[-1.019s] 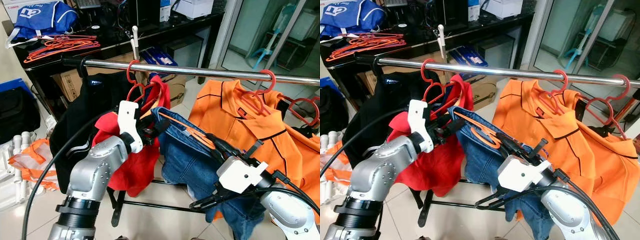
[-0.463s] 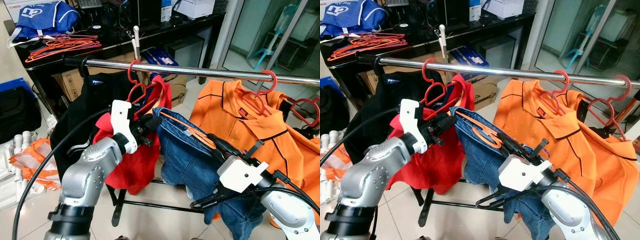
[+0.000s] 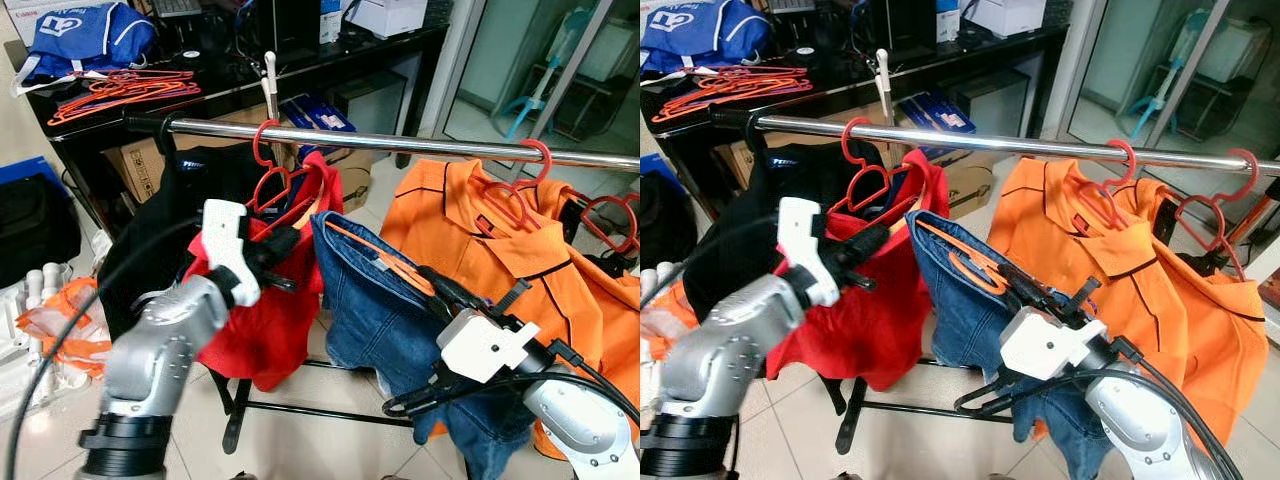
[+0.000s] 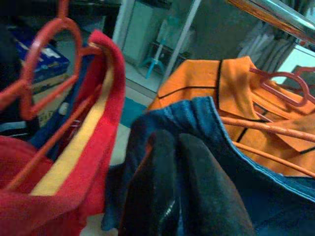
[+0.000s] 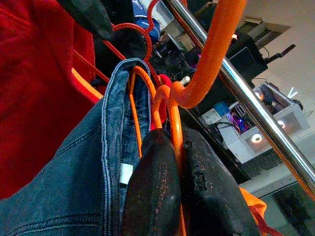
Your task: Hang hanger
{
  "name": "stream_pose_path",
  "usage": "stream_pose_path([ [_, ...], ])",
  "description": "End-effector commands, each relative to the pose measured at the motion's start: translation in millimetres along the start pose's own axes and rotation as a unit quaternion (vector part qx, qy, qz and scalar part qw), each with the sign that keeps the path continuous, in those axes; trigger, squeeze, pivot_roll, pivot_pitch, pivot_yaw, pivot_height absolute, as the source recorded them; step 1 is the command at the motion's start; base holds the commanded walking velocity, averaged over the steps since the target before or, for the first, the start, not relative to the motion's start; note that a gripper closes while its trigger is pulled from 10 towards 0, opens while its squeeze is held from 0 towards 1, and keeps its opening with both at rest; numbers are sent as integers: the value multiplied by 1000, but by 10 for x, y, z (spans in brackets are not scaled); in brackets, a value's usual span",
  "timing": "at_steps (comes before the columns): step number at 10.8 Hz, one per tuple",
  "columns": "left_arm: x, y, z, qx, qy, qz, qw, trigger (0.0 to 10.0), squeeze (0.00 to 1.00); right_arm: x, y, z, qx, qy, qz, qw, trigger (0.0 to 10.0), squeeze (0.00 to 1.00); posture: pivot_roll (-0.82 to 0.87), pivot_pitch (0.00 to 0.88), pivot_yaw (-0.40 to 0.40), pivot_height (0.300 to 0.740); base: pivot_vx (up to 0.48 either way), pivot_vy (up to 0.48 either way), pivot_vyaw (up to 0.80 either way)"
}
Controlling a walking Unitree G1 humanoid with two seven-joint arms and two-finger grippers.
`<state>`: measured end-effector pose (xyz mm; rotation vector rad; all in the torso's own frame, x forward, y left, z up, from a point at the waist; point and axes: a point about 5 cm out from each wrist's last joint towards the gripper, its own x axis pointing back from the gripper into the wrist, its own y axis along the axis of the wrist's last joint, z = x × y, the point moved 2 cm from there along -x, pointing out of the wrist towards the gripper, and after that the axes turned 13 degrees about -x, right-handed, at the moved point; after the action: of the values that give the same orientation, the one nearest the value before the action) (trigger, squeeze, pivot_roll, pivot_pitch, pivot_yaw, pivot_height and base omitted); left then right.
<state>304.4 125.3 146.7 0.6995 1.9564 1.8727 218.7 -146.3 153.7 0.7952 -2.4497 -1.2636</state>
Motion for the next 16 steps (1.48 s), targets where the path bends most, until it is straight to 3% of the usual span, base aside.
stream_pose_path([
  [1, 4, 46, 20, 0, -1, -8, 1000, 0, 0, -7, 110, -108, 12, -19, -18, 1000, 0, 0, -61, 0, 5, 740, 0, 0, 0],
  [2, 16, 77, -61, 11, -36, -16, 999, 0, 0, -20, 152, -114, 13, -19, -21, 999, 0, 0, -61, 0, 7, 740, 0, 0, 0],
  [3, 51, 164, -269, 30, -106, -43, 993, 0, 0, -28, 168, -114, 13, -20, -23, 999, 0, 0, -62, 0, 7, 740, 0, 0, 0],
  [4, 50, 169, -328, 22, -119, -48, 992, 10000, 1000, -33, 179, -117, 14, -20, -24, 999, 0, 0, -61, 0, 7, 740, 0, 0, 0],
  [5, 25, 89, -445, 7, -154, -33, 988, 10000, 1000, -45, 205, -120, 16, -19, -26, 999, 0, 0, -67, 0, 10, 740, 0, 0, 0],
  [6, 4, 70, -454, -1, -153, -28, 988, 10000, 1000, -45, 214, -118, 16, -19, -26, 999, 0, 0, -69, 0, 10, 740, 0, 0, 0],
  [12, -143, 93, -318, -9, -99, -39, 994, 10000, 1000, -53, 237, -79, 13, -12, -32, 999, 0, 0, -70, 0, 11, 740, 0, 0, 0],
  [14, -208, 34, -210, -18, -56, -11, 998, 10000, 1000, -44, 203, -42, 12, -8, -30, 999, 0, 0, -69, 0, 11, 740, 0, 0, 0],
  [15, -260, 45, -153, -18, -42, -6, 999, 10000, 0, -40, 182, -27, 12, -6, -29, 999, 0, 0, -72, 0, 13, 740, 0, 0, 0],
  [16, -301, 48, -126, -19, -41, -2, 999, 10000, 0, -35, 153, -10, 12, -4, -27, 1000, 0, 0, -74, 0, 15, 740, 0, 0, 0],
])
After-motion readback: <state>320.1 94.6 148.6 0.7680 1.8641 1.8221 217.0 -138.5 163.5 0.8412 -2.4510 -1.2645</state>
